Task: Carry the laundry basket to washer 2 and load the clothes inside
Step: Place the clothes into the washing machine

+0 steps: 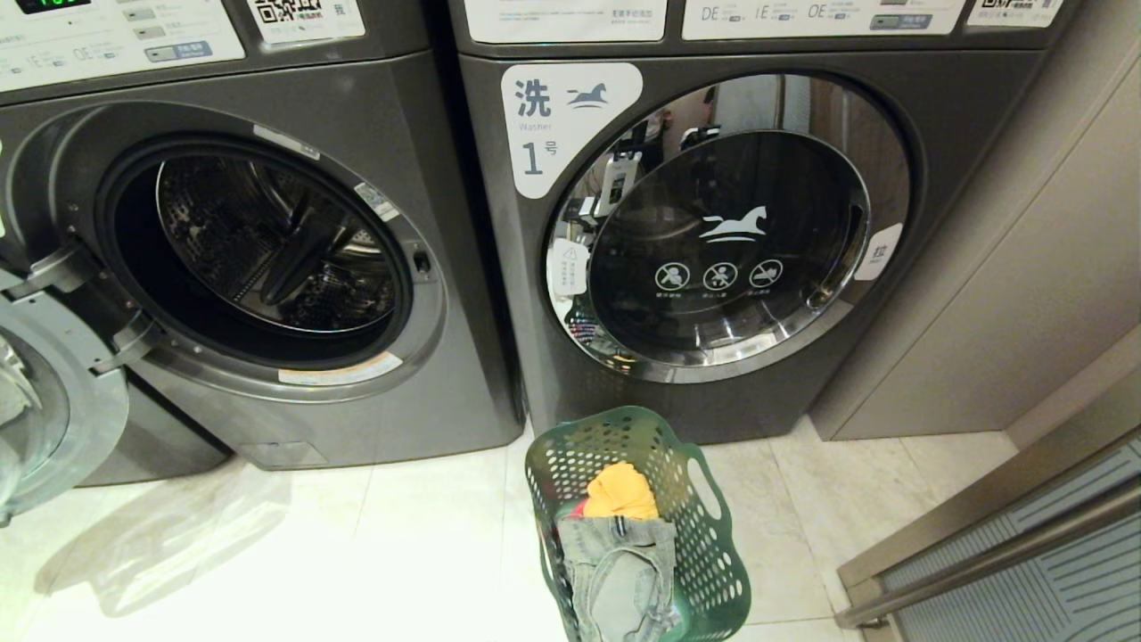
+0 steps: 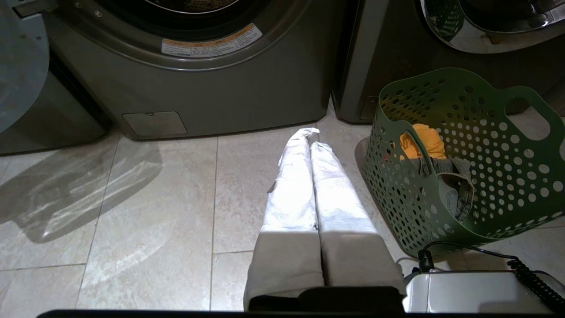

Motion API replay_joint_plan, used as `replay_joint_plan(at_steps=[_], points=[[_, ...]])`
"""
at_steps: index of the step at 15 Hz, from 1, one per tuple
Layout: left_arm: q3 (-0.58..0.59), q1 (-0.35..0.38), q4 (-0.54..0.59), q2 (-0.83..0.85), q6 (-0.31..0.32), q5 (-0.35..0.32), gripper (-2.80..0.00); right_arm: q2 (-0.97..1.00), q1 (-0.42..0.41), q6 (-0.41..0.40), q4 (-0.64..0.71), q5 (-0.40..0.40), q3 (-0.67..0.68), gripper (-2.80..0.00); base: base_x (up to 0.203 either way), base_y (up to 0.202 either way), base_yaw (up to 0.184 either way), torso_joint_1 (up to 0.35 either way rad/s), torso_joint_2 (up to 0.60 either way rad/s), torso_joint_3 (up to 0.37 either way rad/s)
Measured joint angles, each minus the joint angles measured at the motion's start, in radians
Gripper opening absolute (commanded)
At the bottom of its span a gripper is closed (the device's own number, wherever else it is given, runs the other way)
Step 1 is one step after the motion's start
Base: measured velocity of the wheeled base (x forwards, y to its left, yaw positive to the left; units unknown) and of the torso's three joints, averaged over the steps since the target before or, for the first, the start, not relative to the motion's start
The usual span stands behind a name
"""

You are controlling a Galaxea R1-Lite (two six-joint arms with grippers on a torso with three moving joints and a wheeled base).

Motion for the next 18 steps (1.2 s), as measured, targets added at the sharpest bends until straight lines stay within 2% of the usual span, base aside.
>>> replay_joint_plan(at_steps=[6, 11, 18], points=[[0.000, 0.000, 0.000, 0.000, 0.000, 0.000, -2.80, 0.000, 0.000, -0.004, 0.000, 0.003, 0.000, -2.80, 0.000, 0.000, 0.000, 0.000, 0.00, 0.000], [0.000, 0.000, 0.000, 0.000, 0.000, 0.000, -2.80, 0.000, 0.000, 0.035, -0.001, -0.003, 0.000, -2.80, 0.000, 0.000, 0.000, 0.000, 0.00, 0.000], [0.000, 0.000, 0.000, 0.000, 0.000, 0.000, -2.80, 0.000, 0.000, 0.039, -0.002, -0.003, 0.000, -2.80, 0.000, 0.000, 0.000, 0.000, 0.00, 0.000]])
